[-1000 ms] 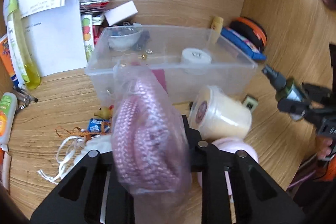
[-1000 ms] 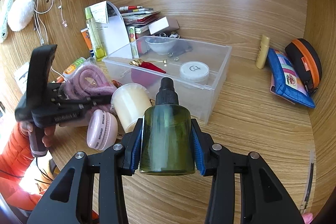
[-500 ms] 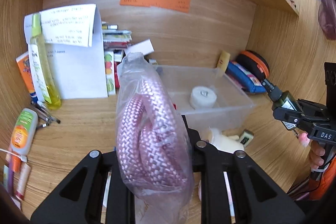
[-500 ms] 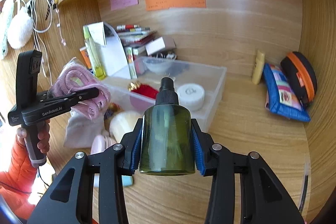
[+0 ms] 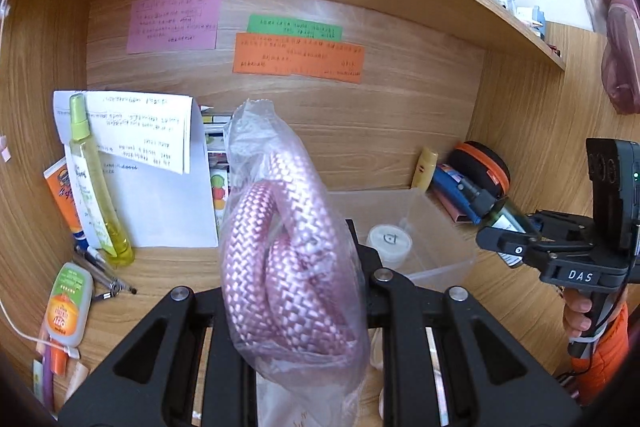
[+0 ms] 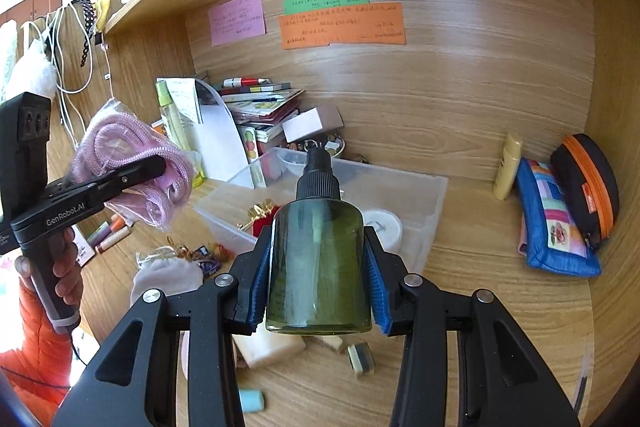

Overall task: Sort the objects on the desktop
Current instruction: 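Lift the rope bag and green bottle and carry both over the clear box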

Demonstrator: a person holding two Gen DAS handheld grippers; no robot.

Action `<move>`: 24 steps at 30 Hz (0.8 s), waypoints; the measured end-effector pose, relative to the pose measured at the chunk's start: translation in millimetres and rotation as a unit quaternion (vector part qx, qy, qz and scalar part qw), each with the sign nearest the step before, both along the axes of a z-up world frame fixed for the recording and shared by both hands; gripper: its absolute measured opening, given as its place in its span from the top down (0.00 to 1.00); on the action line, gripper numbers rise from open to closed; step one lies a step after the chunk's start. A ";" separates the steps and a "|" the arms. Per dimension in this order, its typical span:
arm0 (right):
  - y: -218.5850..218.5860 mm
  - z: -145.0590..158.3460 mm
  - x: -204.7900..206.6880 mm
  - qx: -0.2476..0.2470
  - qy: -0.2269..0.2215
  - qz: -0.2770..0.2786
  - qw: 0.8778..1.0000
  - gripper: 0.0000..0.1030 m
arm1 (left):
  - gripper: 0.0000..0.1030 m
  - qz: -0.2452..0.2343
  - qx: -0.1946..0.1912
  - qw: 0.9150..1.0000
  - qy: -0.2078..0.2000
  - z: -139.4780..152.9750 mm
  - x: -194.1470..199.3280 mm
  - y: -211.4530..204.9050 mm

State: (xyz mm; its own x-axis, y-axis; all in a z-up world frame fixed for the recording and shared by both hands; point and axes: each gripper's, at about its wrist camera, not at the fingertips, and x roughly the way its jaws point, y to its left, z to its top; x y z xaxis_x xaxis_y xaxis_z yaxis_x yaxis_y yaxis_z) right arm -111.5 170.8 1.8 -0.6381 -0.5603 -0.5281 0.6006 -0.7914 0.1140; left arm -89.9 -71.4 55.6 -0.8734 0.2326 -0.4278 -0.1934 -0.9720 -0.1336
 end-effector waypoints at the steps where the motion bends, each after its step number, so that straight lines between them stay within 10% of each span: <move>1: -1.5 0.5 -2.9 0.000 -0.001 0.001 1.000 0.63 | 0.81 -0.001 -0.001 1.000 0.000 0.6 -2.4 0.3; 24: -55.1 -2.0 -75.3 0.011 -0.023 0.014 1.000 0.63 | 0.81 -0.015 -0.019 0.999 -0.037 -3.9 -93.7 17.5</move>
State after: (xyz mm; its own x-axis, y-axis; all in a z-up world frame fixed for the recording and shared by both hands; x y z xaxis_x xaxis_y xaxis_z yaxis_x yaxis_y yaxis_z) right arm -186.8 115.7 -0.2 -0.5973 -0.5654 -0.5688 0.6167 -0.7772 0.1251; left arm -183.6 -53.9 51.6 -0.8317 0.2406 -0.5004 -0.2132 -0.9705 -0.1124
